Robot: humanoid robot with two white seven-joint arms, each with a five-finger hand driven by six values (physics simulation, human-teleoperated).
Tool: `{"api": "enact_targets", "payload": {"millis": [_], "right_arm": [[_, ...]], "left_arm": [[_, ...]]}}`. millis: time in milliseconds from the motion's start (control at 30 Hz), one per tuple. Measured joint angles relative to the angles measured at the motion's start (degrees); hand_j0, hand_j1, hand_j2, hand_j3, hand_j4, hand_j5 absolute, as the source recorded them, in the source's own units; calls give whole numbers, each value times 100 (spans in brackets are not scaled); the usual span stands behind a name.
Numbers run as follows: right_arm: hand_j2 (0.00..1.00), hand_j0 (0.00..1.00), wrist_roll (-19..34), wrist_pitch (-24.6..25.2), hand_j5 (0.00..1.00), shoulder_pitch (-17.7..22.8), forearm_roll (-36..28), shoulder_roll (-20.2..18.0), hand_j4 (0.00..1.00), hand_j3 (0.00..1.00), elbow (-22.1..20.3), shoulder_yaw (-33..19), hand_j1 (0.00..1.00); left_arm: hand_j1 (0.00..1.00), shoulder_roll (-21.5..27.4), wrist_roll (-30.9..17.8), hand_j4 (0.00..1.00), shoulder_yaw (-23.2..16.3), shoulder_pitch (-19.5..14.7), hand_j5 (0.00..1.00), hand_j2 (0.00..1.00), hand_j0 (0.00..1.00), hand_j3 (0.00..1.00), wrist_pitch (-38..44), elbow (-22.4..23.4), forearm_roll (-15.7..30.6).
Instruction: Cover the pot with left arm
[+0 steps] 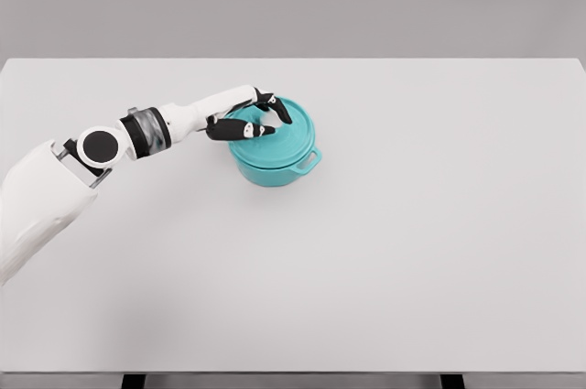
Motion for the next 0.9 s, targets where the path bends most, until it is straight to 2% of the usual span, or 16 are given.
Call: {"api": "enact_targets", "payload": {"millis": [100,133,900], "right_arm": [[100,100,0,0,100,0,0,0,100,100,0,0,100],[100,100,0,0,100,0,0,0,100,100,0,0,100],[100,100,0,0,100,0,0,0,100,100,0,0,100]], "left_arm": [[67,2,4,67,1,0,67,67,67,67,6,0,-6],[68,3,4,68,2,0,68,68,68,68,8,0,-6],[71,-4,7,71,2,-26,71,71,71,71,6,3,-40]]}}
